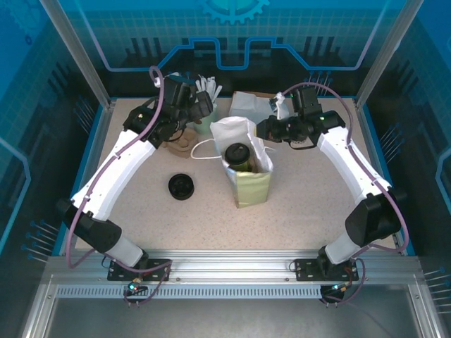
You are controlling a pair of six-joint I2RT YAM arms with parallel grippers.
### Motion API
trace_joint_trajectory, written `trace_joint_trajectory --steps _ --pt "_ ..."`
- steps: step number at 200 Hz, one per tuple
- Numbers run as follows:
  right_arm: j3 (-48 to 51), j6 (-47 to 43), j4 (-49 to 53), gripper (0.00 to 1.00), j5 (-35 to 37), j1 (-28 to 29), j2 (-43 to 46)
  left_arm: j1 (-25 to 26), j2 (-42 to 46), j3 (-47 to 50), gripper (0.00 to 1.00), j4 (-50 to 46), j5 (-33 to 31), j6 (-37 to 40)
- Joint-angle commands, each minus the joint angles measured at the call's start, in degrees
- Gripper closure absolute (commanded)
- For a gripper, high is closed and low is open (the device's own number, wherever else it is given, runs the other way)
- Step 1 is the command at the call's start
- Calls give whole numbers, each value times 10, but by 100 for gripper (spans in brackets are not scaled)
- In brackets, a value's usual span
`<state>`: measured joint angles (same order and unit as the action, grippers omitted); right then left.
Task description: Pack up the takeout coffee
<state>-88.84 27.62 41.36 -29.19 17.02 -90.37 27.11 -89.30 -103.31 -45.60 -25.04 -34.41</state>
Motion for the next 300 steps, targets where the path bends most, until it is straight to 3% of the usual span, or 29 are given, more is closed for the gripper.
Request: trace_joint_trajectory --steps 1,14,38,76,99,148,193,300 --pt "-20 4 12 77 14 -15 -5 -12 8 28 1 58 -25 24" --pt "-20 -1 19 64 42 -19 -2 -13 23 58 1 116 -21 53" --pt "-30 -33 36 52 84 -24 2 -14 51 99 1 179 -19 96" --pt "-45 -81 65 35 128 -18 18 -38 102 158 1 196 -20 116" --pt "-41 -95 87 28 139 -5 39 -76 109 172 1 192 43 110" --pt "7 -92 79 25 137 6 64 -148 34 103 1 161 177 129" --pt "25 -101 81 23 138 11 57 -187 -26 42 1 151 246 131" --pt "51 -50 4 25 65 90 -5 -189 -122 -18 2 161 272 141"
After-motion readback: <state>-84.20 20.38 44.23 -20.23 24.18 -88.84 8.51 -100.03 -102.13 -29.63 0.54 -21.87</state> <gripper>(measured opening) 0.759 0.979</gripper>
